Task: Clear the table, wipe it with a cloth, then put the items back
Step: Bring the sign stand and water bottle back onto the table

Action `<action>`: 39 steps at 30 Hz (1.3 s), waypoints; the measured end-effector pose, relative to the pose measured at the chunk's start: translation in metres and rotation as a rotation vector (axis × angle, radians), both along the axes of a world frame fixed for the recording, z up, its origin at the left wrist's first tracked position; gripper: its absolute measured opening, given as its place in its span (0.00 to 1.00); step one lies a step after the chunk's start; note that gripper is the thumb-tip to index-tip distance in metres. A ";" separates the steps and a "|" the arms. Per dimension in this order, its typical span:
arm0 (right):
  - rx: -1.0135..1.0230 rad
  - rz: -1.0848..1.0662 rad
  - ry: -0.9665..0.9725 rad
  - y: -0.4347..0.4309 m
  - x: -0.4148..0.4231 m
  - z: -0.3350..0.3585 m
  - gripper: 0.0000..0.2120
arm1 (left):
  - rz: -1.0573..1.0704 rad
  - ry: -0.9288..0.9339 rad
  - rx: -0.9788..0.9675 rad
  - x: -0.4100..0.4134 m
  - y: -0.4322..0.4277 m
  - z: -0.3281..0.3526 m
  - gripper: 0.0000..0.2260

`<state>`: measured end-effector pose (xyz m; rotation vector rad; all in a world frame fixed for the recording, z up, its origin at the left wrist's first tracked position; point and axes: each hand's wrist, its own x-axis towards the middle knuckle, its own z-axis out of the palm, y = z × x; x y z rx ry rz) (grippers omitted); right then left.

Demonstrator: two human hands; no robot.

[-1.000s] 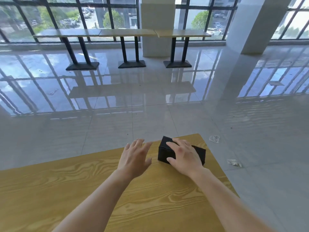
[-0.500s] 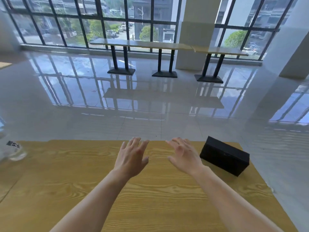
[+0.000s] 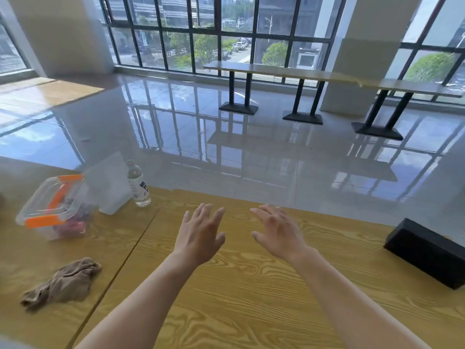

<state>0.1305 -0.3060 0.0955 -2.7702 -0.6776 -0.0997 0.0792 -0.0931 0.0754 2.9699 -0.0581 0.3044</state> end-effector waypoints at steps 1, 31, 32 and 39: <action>0.002 0.016 -0.002 0.011 -0.001 0.002 0.30 | 0.013 0.000 0.001 -0.003 0.010 0.001 0.29; 0.021 0.359 0.040 0.227 0.091 -0.026 0.28 | 0.332 0.019 0.006 0.021 0.203 -0.018 0.27; 0.027 0.345 0.050 0.239 0.093 -0.028 0.28 | 0.328 0.009 0.002 0.022 0.216 -0.018 0.27; 0.033 0.281 0.108 0.341 0.104 -0.024 0.24 | 0.322 -0.046 -0.064 0.045 0.318 -0.014 0.24</action>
